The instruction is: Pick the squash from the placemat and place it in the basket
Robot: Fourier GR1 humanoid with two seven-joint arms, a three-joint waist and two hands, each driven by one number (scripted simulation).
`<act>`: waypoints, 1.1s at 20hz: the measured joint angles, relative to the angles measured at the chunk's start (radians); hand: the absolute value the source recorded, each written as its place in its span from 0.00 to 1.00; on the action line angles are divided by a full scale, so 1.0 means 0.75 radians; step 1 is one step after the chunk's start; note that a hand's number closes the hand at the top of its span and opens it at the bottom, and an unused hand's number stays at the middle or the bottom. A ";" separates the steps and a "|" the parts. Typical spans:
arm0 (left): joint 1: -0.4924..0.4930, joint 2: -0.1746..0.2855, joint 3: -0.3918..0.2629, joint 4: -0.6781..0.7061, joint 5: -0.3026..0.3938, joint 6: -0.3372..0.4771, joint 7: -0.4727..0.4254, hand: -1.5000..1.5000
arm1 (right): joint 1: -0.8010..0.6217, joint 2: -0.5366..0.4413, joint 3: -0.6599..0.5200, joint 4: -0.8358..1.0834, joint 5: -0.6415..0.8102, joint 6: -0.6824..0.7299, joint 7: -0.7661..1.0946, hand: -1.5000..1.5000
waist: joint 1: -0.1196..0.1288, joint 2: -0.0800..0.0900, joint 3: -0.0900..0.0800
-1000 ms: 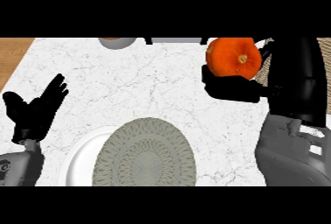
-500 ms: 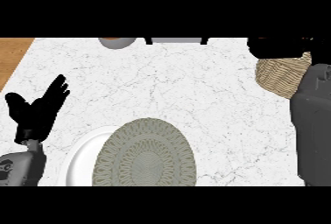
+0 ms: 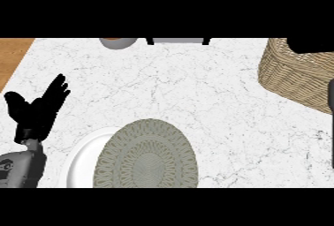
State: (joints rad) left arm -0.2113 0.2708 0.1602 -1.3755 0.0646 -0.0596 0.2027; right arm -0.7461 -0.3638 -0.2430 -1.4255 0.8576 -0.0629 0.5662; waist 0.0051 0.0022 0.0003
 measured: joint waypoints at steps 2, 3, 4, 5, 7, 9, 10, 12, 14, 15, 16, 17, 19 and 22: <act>0.020 -0.004 -0.001 -0.020 0.001 -0.004 0.004 0.50 | 0.009 -0.033 -0.041 0.067 -0.038 -0.027 -0.078 1.00 | 0.001 0.000 0.000; 0.012 -0.002 0.004 -0.018 0.003 -0.004 0.012 0.50 | 0.022 -0.029 -0.051 0.078 -0.057 -0.041 -0.100 1.00 | 0.000 -0.001 0.000; 0.004 -0.001 0.005 -0.026 0.002 0.001 0.026 0.50 | 0.027 -0.039 -0.068 0.118 -0.072 -0.064 -0.142 1.00 | 0.001 -0.001 0.000; 0.005 -0.006 -0.001 -0.022 -0.006 0.001 0.019 0.50 | 0.034 -0.026 -0.069 0.144 -0.074 -0.097 -0.162 1.00 | 0.001 -0.001 0.000; 0.015 -0.017 -0.011 -0.056 -0.011 0.008 0.042 0.50 | 0.034 -0.046 -0.102 0.232 -0.107 -0.137 -0.242 1.00 | 0.004 -0.001 0.000; 0.040 -0.015 -0.010 -0.078 -0.014 0.002 0.039 0.50 | 0.036 -0.062 -0.126 0.304 -0.136 -0.168 -0.304 1.00 | 0.005 0.000 0.000; 0.046 -0.011 -0.004 -0.073 -0.011 -0.003 0.030 0.50 | 0.043 -0.063 -0.147 0.321 -0.117 -0.221 -0.288 0.00 | 0.005 0.001 0.000; 0.030 -0.010 -0.001 -0.070 -0.004 -0.009 0.039 0.50 | 0.031 -0.071 -0.193 0.401 -0.114 -0.305 -0.296 0.00 | 0.008 0.002 0.000; 0.012 -0.004 0.008 -0.038 -0.004 -0.018 0.025 0.50 | 0.013 -0.091 -0.224 0.488 -0.138 -0.341 -0.330 0.00 | 0.007 0.003 0.000; 0.027 -0.011 0.003 -0.061 -0.010 -0.010 0.031 0.50 | 0.010 -0.097 -0.230 0.529 -0.142 -0.363 -0.348 0.00 | 0.008 0.002 0.000; 0.035 -0.019 0.000 -0.069 -0.011 -0.009 0.028 0.50 | 0.001 -0.121 -0.243 0.574 -0.159 -0.366 -0.384 0.00 | 0.008 0.002 0.000; 0.021 -0.023 -0.001 -0.057 -0.011 -0.008 0.029 0.50 | -0.028 -0.130 -0.249 0.647 -0.163 -0.391 -0.421 0.00 | 0.011 0.003 0.000; 0.019 -0.032 -0.007 -0.051 -0.020 -0.004 0.022 0.50 | -0.054 -0.145 -0.255 0.728 -0.191 -0.409 -0.489 0.00 | 0.011 0.003 0.000; 0.023 -0.035 -0.013 -0.063 -0.035 0.002 0.035 0.50 | -0.062 -0.163 -0.265 0.759 -0.251 -0.400 -0.574 0.00 | 0.007 0.001 0.000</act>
State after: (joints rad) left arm -0.1941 0.2447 0.1505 -1.4225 0.0383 -0.0585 0.2292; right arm -0.7929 -0.4860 -0.4416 -0.8566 0.6695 -0.3627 0.1359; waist 0.0107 0.0031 0.0006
